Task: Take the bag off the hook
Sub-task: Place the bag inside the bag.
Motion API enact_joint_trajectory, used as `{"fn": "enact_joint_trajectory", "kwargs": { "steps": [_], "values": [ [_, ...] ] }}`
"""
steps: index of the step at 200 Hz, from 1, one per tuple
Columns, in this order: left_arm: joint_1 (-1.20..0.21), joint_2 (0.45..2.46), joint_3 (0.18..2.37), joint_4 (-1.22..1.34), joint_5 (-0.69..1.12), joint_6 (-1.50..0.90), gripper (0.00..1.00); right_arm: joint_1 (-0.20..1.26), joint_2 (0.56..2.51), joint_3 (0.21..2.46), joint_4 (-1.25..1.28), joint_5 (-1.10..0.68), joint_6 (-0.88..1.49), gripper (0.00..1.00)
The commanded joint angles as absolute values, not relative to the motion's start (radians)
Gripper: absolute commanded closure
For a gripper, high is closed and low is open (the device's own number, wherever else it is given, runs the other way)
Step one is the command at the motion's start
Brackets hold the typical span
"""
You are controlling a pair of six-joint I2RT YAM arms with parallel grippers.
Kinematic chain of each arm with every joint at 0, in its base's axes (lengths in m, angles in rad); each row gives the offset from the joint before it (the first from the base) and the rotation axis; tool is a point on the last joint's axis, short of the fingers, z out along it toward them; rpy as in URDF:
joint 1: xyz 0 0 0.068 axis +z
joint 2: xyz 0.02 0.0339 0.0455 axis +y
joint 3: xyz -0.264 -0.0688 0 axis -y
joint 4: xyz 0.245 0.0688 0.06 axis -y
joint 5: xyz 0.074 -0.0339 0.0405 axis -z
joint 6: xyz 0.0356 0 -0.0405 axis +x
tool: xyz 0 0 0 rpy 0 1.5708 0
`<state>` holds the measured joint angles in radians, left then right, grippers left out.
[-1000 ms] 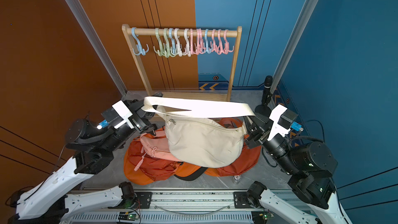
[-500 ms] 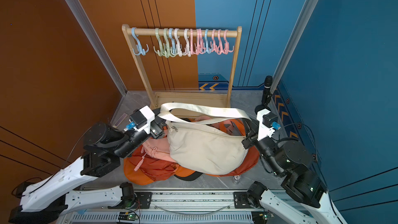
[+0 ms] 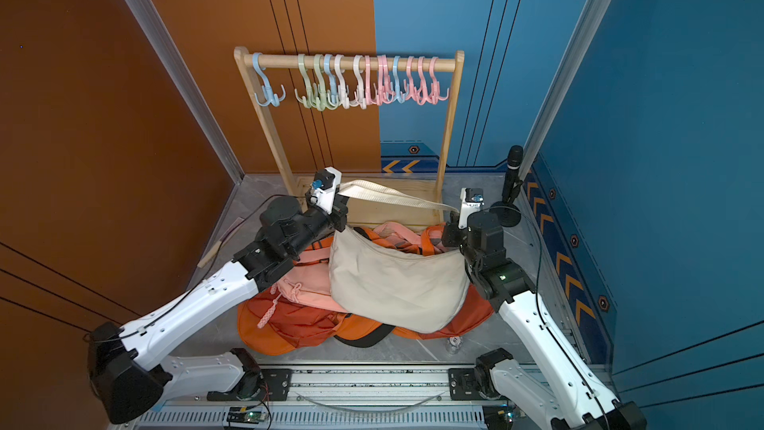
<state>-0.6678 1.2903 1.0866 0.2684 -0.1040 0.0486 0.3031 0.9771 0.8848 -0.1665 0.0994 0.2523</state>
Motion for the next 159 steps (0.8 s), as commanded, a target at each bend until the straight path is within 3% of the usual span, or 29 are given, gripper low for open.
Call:
{"fn": "enact_joint_trajectory", "kwargs": {
  "steps": [1, 70, 121, 138, 151, 159],
  "values": [
    [-0.634, 1.353, 1.102, 0.391, -0.078, -0.028, 1.0, 0.254, 1.051, 0.857, -0.042, 0.038, 0.347, 1.0],
    [-0.532, 1.638, 1.2, 0.425, -0.001, -0.121, 1.0, 0.165, 1.238, 0.792, 0.139, 0.058, 0.419, 1.0],
    [-0.482, 1.79, 1.27, 0.414, 0.145, -0.23, 0.65, 0.127, 1.337, 0.777, 0.153, 0.117, 0.431, 1.0],
    [-0.481, 1.833, 1.304, 0.37, 0.173, -0.23, 0.45, 0.099, 1.354, 0.757, 0.167, 0.12, 0.457, 1.0],
    [-0.48, 1.861, 1.344, 0.308, 0.205, -0.225, 0.4, 0.083, 1.371, 0.746, 0.169, 0.123, 0.473, 1.0],
    [-0.48, 1.873, 1.361, 0.278, 0.219, -0.228, 0.39, 0.075, 1.383, 0.744, 0.168, 0.125, 0.481, 0.95]
  ]
}}
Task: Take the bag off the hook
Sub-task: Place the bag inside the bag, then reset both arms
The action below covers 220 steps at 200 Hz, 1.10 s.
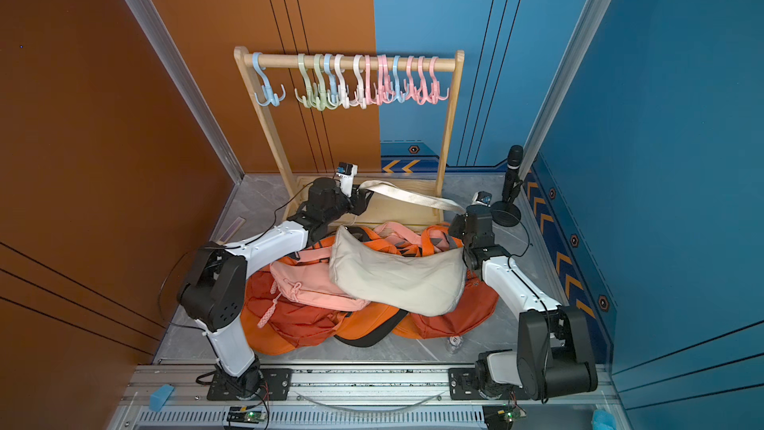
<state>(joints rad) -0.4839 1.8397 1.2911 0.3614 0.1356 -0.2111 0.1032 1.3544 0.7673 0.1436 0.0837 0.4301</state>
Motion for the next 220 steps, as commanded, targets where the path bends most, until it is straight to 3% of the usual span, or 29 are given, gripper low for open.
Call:
{"fn": "enact_joint_trajectory", "kwargs": {
  "steps": [1, 15, 27, 41, 49, 58, 66, 91, 150, 188, 220],
  "values": [
    [-0.48, 1.875, 1.361, 0.276, 0.22, -0.228, 0.39, 0.073, 1.385, 0.744, 0.168, 0.124, 0.481, 0.94],
    [-0.478, 1.88, 1.366, 0.249, 0.238, -0.236, 0.38, 0.058, 1.408, 0.745, 0.165, 0.104, 0.497, 0.78],
    [-0.476, 1.872, 1.359, 0.234, 0.245, -0.242, 0.36, 0.049, 1.42, 0.746, 0.166, 0.088, 0.508, 0.5],
    [-0.476, 1.851, 1.34, 0.226, 0.249, -0.248, 0.33, 0.046, 1.424, 0.751, 0.159, 0.086, 0.514, 0.28],
    [-0.476, 1.839, 1.333, 0.216, 0.256, -0.247, 0.28, 0.046, 1.422, 0.755, 0.153, 0.091, 0.515, 0.19],
    [-0.479, 1.825, 1.331, 0.193, 0.277, -0.232, 0.07, 0.046, 1.418, 0.758, 0.148, 0.094, 0.515, 0.13],
    [-0.486, 1.816, 1.341, 0.147, 0.284, -0.206, 0.01, 0.046, 1.414, 0.764, 0.139, 0.098, 0.515, 0.09],
    [-0.518, 1.757, 1.324, 0.081, 0.205, -0.138, 0.02, 0.048, 1.39, 0.778, 0.119, 0.102, 0.514, 0.0],
    [-0.507, 1.509, 1.184, 0.141, 0.009, -0.111, 0.02, 0.049, 1.254, 0.854, 0.014, 0.111, 0.449, 0.0],
    [-0.403, 1.352, 1.062, 0.125, -0.034, -0.145, 0.02, 0.036, 1.118, 0.851, -0.041, 0.157, 0.319, 0.0],
    [-0.319, 1.246, 0.913, 0.117, -0.114, -0.114, 0.02, 0.021, 1.051, 0.71, 0.089, 0.208, 0.233, 0.0]
  ]
}}
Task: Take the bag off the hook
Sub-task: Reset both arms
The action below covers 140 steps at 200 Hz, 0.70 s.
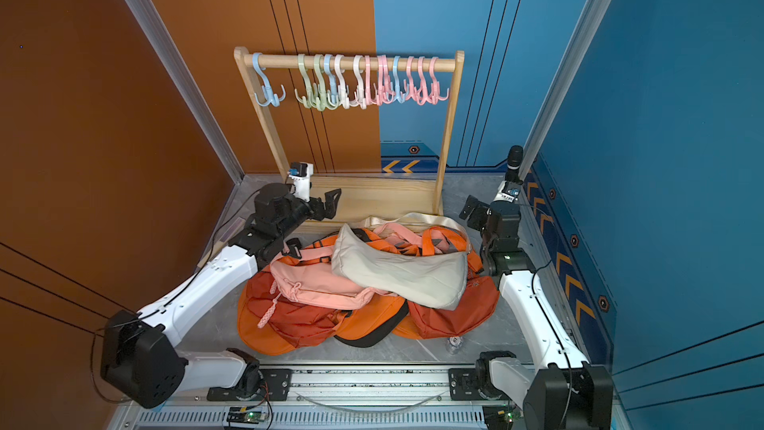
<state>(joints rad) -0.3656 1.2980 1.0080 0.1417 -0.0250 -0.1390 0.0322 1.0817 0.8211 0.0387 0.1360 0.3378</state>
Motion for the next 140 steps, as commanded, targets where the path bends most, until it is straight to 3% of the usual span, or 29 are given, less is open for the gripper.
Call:
{"fn": "enact_joint_trajectory", "kwargs": {
  "steps": [1, 49, 89, 140],
  "values": [
    [-0.317, 1.243, 0.91, 0.117, -0.115, -0.112, 0.02, 0.021, 1.05, 0.704, 0.098, 0.211, 0.232, 0.0],
    [-0.197, 1.265, 0.832, 0.078, -0.105, -0.052, 0.02, 0.012, 1.121, 0.543, 0.294, 0.321, 0.058, 0.0],
    [-0.072, 1.368, 0.788, 0.135, -0.059, -0.101, 0.02, -0.075, 1.226, 0.47, 0.474, 0.279, 0.108, 0.0],
    [-0.011, 1.575, 0.866, 0.16, -0.035, -0.08, 0.02, -0.08, 1.321, 0.528, 0.397, 0.173, 0.11, 0.0]
  ]
}}
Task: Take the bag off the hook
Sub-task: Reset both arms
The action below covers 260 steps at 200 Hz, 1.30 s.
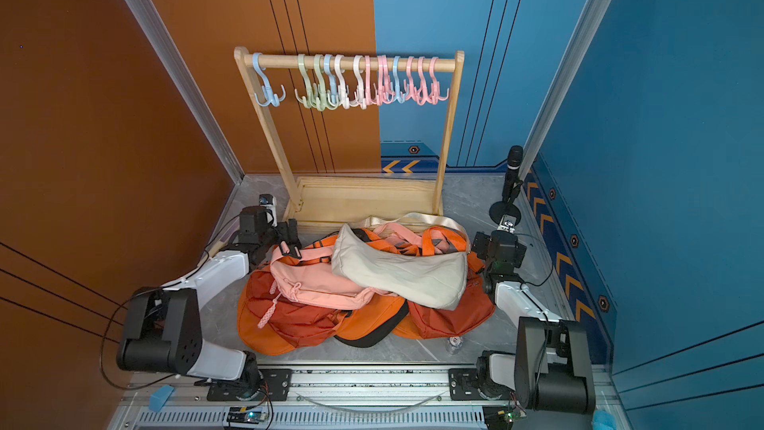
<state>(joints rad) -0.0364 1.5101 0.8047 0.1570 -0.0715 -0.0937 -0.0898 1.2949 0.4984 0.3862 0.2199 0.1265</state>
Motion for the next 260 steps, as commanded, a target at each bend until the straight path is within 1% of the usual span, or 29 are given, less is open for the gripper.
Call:
{"fn": "enact_joint_trajectory", "kwargs": {
  "steps": [1, 22, 37, 58, 76, 84, 101, 111, 116, 122, 131, 148, 158, 167, 178, 182, 186, 191, 196, 200, 212, 224, 260],
  "values": [
    [-0.011, 1.577, 0.866, 0.166, -0.035, -0.08, 0.02, -0.079, 1.322, 0.526, 0.399, 0.173, 0.11, 0.0],
    [-0.011, 1.619, 0.891, 0.215, -0.023, -0.076, 0.02, -0.065, 1.361, 0.463, 0.526, 0.168, 0.117, 0.0],
    [-0.011, 1.642, 0.915, 0.21, -0.018, -0.068, 0.02, -0.064, 1.37, 0.453, 0.539, 0.197, 0.118, 0.0],
    [-0.01, 1.641, 0.916, 0.203, -0.022, -0.027, 0.02, -0.058, 1.371, 0.443, 0.569, 0.186, 0.135, 0.0],
    [-0.002, 1.623, 0.93, 0.081, 0.015, 0.004, 0.02, -0.036, 1.379, 0.365, 0.757, 0.162, 0.152, 0.0],
    [0.0, 1.612, 0.916, 0.068, 0.017, 0.01, 0.02, -0.014, 1.397, 0.336, 0.827, 0.199, 0.139, 0.0],
    [0.006, 1.572, 0.793, 0.244, 0.003, 0.009, 0.02, 0.019, 1.472, 0.269, 1.013, 0.235, 0.11, 0.0],
    [0.029, 1.579, 0.779, 0.24, 0.016, -0.012, 0.02, 0.041, 1.537, 0.247, 1.137, 0.249, 0.082, 0.0],
    [0.034, 1.583, 0.74, 0.291, 0.025, -0.016, 0.02, 0.06, 1.559, 0.243, 1.182, 0.265, 0.066, 0.0],
    [0.038, 1.581, 0.679, 0.39, 0.043, -0.019, 0.02, 0.071, 1.552, 0.249, 1.163, 0.274, 0.053, 0.0],
    [0.036, 1.574, 0.6, 0.538, 0.045, -0.015, 0.02, 0.081, 1.514, 0.266, 1.062, 0.267, 0.044, 0.0],
    [0.018, 1.539, 0.55, 0.583, 0.007, -0.008, 0.02, 0.084, 1.548, 0.263, 1.127, 0.248, 0.029, 0.0],
    [0.011, 1.524, 0.493, 0.666, 0.007, 0.003, 0.02, 0.083, 1.534, 0.27, 1.083, 0.246, 0.031, 0.0],
    [-0.019, 1.515, 0.417, 0.771, -0.04, 0.024, 0.02, 0.078, 1.521, 0.284, 1.037, 0.231, 0.032, 0.0],
    [-0.074, 1.573, 0.326, 1.038, -0.143, 0.062, 0.02, 0.07, 1.54, 0.307, 1.025, 0.214, 0.036, 0.0],
    [-0.088, 1.591, 0.317, 1.092, -0.189, 0.067, 0.02, 0.065, 1.542, 0.32, 0.998, 0.206, 0.039, 0.0],
    [-0.093, 1.588, 0.326, 1.075, -0.228, 0.06, 0.02, 0.057, 1.538, 0.336, 0.96, 0.198, 0.045, 0.0],
    [-0.09, 1.567, 0.348, 0.988, -0.252, 0.037, 0.02, 0.049, 1.531, 0.359, 0.896, 0.191, 0.056, 0.0],
    [-0.078, 1.55, 0.376, 0.908, -0.245, 0.021, 0.02, 0.037, 1.527, 0.387, 0.841, 0.18, 0.065, 0.0],
    [-0.065, 1.548, 0.388, 0.878, -0.23, 0.011, 0.02, 0.032, 1.526, 0.388, 0.847, 0.166, 0.067, 0.0],
    [-0.045, 1.565, 0.387, 0.913, -0.197, 0.001, 0.02, 0.031, 1.537, 0.381, 0.879, 0.164, 0.066, 0.0],
    [-0.045, 1.564, 0.386, 0.912, -0.198, 0.001, 0.02, 0.035, 1.528, 0.386, 0.848, 0.17, 0.063, 0.0],
    [-0.046, 1.562, 0.383, 0.912, -0.199, 0.001, 0.02, 0.043, 1.531, 0.384, 0.861, 0.182, 0.057, 0.0]
  ]
}}
